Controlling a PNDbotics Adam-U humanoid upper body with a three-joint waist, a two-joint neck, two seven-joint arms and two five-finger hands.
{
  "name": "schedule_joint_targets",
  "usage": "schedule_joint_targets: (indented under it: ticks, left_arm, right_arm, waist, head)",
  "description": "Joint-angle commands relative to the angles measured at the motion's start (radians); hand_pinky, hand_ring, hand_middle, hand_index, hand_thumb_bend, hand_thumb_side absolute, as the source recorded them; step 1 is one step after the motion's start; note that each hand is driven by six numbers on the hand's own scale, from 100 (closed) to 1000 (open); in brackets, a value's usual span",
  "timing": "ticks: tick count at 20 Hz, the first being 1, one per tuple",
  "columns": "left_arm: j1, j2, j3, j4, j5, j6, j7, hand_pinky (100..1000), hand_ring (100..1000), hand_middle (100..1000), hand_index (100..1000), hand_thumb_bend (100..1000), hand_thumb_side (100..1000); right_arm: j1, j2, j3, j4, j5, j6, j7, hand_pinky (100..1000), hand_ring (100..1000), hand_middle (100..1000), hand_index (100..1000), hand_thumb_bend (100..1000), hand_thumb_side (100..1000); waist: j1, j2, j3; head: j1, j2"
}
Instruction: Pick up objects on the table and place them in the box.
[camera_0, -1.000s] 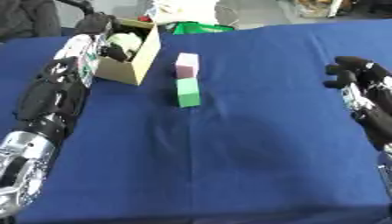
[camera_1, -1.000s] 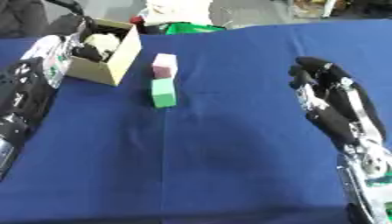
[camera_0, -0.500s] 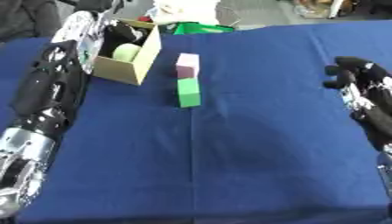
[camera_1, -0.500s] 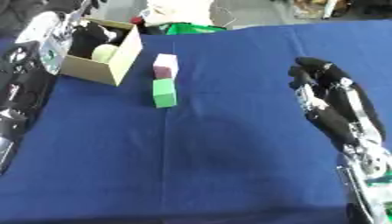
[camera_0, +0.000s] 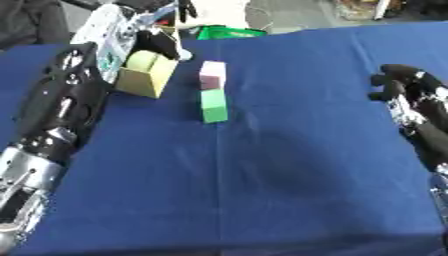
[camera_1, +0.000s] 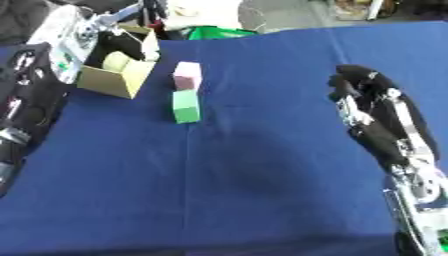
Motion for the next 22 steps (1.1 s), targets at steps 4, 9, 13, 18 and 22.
schedule_joint_targets:
  ticks: [4,9,13,18,22]
  left_arm:
    - [0.004,0.037,-0.077,-0.046,0.106,-0.076,-0.123,690,580,600,789,527,336]
    - [0.019,0.045,-0.117,-0.059,0.184,-0.102,-0.2,678,563,580,779,527,343]
    - [0.029,0.047,-0.134,-0.069,0.226,-0.103,-0.239,664,551,566,770,522,344]
    - [0.041,0.044,-0.15,-0.066,0.267,-0.103,-0.273,656,550,564,770,527,348]
    - [0.046,0.043,-0.158,-0.063,0.27,-0.1,-0.288,660,554,569,774,531,339]
  right_arm:
    - [-0.012,-0.016,-0.006,-0.012,0.001,-0.004,0.0,739,840,635,796,100,428]
    - [-0.013,-0.017,-0.005,-0.011,0.001,-0.004,0.001,739,839,634,796,100,429]
    - [-0.014,-0.016,-0.005,-0.01,0.001,-0.004,0.001,739,839,634,796,100,429]
    - [-0.014,-0.016,-0.006,-0.01,0.001,-0.004,0.001,739,839,634,796,100,429]
    - [-0.013,-0.016,-0.006,-0.009,0.001,-0.004,0.001,739,839,634,796,100,430]
  waist:
    - [-0.003,-0.017,-0.003]
    - [-0.001,-0.017,-0.002]
    - [0.001,-0.016,-0.002]
    - [0.0,-0.015,-0.002]
    - [0.001,-0.017,-0.002]
  head:
    - [0.001,0.005]
    - [0.0,0.005]
    - [-0.001,0.005]
    - [0.0,0.005]
    - [0.0,0.005]
